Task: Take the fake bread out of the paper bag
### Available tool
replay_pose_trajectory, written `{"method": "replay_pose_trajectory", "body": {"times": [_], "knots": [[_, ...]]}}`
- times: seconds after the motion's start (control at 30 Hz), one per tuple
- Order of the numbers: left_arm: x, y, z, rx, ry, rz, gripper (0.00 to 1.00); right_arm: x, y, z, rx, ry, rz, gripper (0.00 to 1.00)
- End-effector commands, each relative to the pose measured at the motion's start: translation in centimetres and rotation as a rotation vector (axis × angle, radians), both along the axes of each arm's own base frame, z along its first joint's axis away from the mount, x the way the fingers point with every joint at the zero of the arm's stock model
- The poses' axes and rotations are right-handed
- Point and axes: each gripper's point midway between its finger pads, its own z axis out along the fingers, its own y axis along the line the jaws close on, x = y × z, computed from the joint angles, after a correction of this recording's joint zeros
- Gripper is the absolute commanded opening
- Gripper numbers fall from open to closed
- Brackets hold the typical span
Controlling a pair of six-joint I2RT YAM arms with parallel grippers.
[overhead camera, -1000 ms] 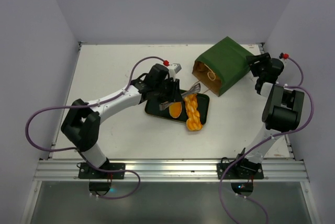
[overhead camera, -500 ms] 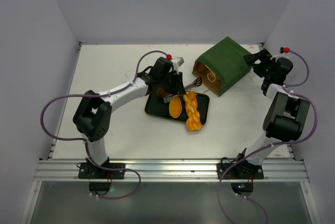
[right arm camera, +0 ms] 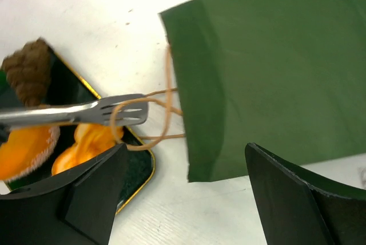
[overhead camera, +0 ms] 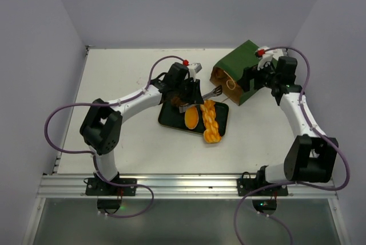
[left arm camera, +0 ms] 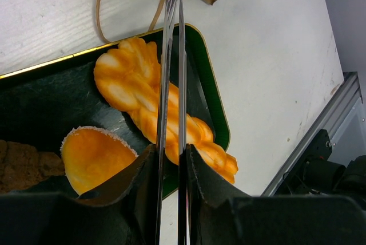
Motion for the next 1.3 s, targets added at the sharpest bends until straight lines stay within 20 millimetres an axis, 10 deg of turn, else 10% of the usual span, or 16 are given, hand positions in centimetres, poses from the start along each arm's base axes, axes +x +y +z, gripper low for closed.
{"method": "replay_pose_trajectory", "body": {"times": [0.0, 0.47, 0.73, 0.93, 1.13, 1.27], "knots": [[0.6, 0.1, 3.0, -0.040, -0.095, -0.019, 0.28, -2.0, 0.0, 1.1, -0.297, -0.092, 0.141, 0.88], [2.8, 2.0, 2.0, 0.128, -0.233, -0.035, 0.24, -2.3, 2.6, -1.5, -0.481, -0.081, 0.271, 0.83], [3.9, 1.5, 2.8, 0.133, -0.308, -0.061, 0.22, 1.4, 3.8, -3.0, -0.549, -0.072, 0.158, 0.75], [4.3, 1.0, 2.5, 0.123, -0.314, -0.068, 0.22, 3.0, 3.9, -4.8, -0.596, -0.039, 0.118, 0.57], [4.9, 0.3, 1.8, 0.135, -0.328, -0.057, 0.22, 3.3, 3.9, -4.6, -0.581, -0.047, 0.090, 0.11], [5.9, 0.1, 2.1, 0.166, -0.374, -0.035, 0.22, 3.0, 4.2, -3.2, -0.550, -0.083, 0.074, 0.00]]}}
